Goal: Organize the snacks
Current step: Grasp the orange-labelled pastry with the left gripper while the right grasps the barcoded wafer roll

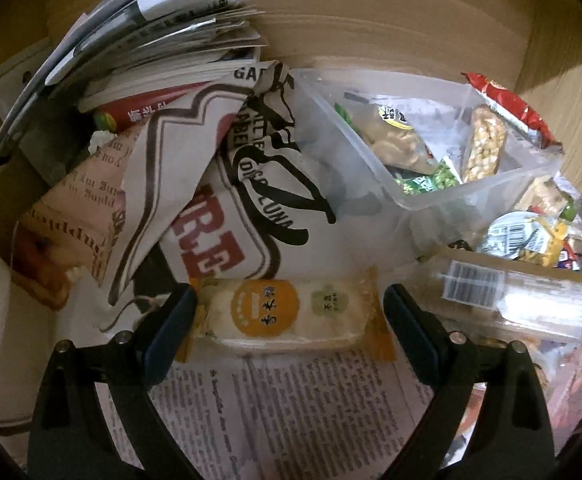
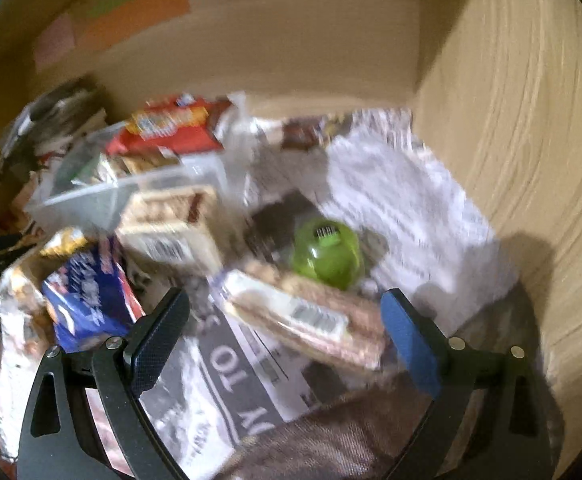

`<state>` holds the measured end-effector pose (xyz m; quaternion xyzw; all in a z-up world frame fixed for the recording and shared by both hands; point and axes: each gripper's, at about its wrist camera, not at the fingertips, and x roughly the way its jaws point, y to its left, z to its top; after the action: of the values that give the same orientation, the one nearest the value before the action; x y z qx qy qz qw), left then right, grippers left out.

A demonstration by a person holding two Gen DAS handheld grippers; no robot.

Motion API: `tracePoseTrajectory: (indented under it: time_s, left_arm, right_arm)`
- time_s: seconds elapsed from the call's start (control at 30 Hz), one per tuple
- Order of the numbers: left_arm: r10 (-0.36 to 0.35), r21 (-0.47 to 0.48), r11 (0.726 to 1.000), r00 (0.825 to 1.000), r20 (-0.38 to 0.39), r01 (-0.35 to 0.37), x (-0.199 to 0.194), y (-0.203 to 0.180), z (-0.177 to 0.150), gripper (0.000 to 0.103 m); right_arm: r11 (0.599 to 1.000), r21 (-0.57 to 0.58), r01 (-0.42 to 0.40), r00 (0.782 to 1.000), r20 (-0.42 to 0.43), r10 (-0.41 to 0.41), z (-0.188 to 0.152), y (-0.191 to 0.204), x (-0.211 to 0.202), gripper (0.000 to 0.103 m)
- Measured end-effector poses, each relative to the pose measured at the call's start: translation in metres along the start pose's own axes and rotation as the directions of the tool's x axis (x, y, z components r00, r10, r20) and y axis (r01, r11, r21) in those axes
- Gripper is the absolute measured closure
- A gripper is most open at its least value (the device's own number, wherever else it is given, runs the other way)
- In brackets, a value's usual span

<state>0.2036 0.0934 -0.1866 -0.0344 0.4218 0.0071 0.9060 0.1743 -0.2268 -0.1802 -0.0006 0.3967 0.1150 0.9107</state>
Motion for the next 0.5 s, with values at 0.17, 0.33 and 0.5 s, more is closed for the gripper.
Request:
tracePoseTrajectory:
  time_s: [0.17,0.33,0.5]
  left_arm:
    - [0.021,-0.019,1.000,1.000,0.005,-0.021,0.005,0.003,0.001,0.015]
    - [0.015,-0.067,0.998,1.000,-0.005,-0.015,0.006,0.016,0.001,0.046]
    - [0.009,-0.073,0.997,1.000,0.009,-0.008,0.002,0.021,-0.002,0.065]
  right_arm:
    - [0.997,-0.061,0.046,0.999,0.008,-0.046,-0.003,0.004,0.003,0.007]
    - [0.991,-0.120,0.067,0.997,-0.026,-0.071,0.002,0.003,0.020,0.007]
    - [0.997,-0.068,-0.026,0.996,-0.086,0.020,0.010,-0.011,0.032,0.007]
